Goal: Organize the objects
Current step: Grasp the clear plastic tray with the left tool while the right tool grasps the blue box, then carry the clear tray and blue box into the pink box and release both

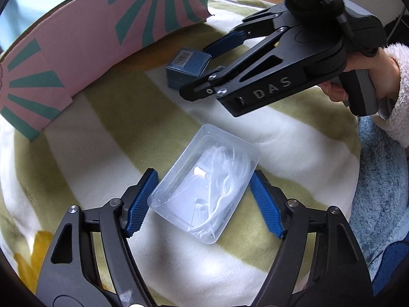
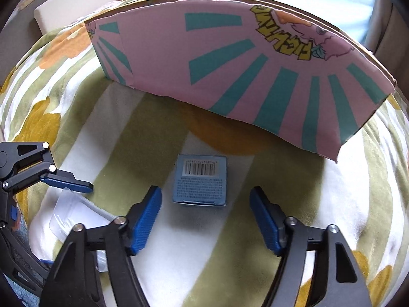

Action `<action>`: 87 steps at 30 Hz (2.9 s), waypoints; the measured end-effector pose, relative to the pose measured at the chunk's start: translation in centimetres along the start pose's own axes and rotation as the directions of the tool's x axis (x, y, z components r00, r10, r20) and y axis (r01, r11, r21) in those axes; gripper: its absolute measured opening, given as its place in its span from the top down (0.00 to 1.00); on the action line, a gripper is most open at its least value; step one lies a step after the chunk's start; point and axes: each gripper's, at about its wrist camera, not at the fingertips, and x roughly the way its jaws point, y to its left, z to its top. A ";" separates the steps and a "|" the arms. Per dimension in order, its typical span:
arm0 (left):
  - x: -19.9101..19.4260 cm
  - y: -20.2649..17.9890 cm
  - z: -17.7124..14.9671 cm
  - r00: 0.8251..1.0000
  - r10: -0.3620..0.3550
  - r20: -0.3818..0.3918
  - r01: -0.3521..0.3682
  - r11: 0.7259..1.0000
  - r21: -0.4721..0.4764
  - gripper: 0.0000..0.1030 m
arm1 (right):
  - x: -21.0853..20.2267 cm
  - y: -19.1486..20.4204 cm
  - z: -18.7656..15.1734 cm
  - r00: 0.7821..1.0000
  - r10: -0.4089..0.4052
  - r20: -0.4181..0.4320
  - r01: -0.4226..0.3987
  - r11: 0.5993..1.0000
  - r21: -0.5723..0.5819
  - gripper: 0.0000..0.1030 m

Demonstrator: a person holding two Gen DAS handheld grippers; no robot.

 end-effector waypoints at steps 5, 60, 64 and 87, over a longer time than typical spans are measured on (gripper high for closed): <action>-0.5 -0.2 -0.3 1.000 -0.014 0.013 0.014 1.000 0.007 0.38 | 0.4 0.2 -0.1 1.000 0.007 -0.012 -0.007 1.000 -0.010 0.61; -18.4 10.6 13.9 0.899 0.342 0.274 -0.259 0.918 -0.299 0.42 | -16.3 -3.6 11.4 0.977 -0.052 0.209 0.019 0.987 0.157 0.66; -15.8 13.4 15.9 0.910 0.348 0.226 -0.259 0.902 -0.345 0.42 | -14.4 -5.2 14.1 0.982 -0.019 0.187 -0.021 0.978 0.209 0.66; -6.5 20.3 17.8 0.938 0.344 0.033 -0.292 0.840 -0.457 0.26 | -4.2 -9.4 18.1 1.000 -0.004 0.022 -0.003 0.952 0.306 0.53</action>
